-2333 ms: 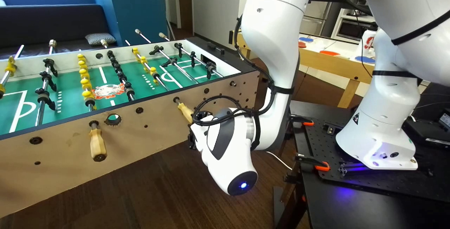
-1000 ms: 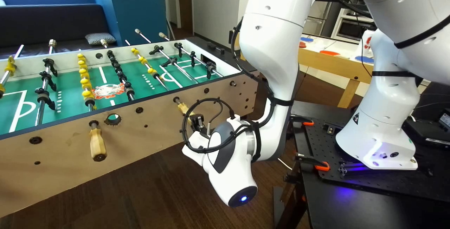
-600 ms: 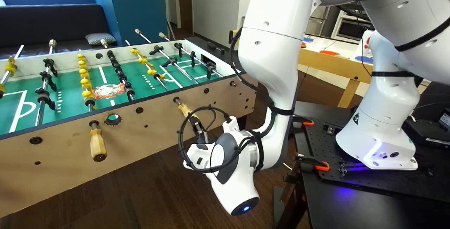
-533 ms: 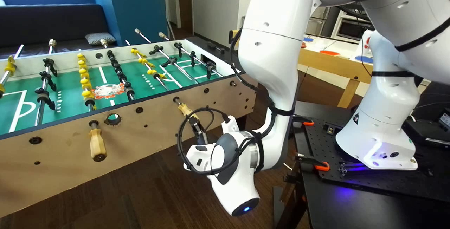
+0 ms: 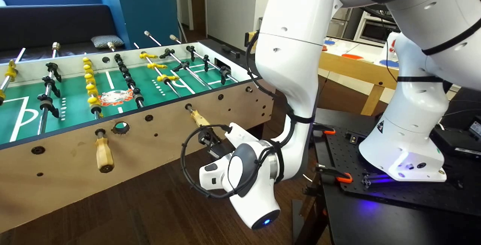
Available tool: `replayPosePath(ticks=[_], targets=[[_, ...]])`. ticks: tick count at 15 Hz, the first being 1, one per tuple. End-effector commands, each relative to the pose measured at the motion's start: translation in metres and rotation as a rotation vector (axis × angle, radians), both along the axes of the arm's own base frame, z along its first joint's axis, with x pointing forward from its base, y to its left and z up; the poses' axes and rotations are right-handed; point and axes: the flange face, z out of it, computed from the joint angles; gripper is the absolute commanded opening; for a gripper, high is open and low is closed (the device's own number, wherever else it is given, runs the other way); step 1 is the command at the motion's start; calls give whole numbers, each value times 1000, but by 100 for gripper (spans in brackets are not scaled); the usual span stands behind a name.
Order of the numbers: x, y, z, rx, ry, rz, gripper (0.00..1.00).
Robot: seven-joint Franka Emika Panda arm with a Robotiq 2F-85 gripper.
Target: Turn the right rod anti clockwise
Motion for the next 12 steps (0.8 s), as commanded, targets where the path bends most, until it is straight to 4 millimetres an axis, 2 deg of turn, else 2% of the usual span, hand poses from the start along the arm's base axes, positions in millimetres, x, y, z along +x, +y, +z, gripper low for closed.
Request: replayPosePath(ticks=[1, 12], targets=[[10, 1, 21, -151, 106, 62, 14], [8, -2, 30, -535, 562, 139, 14]])
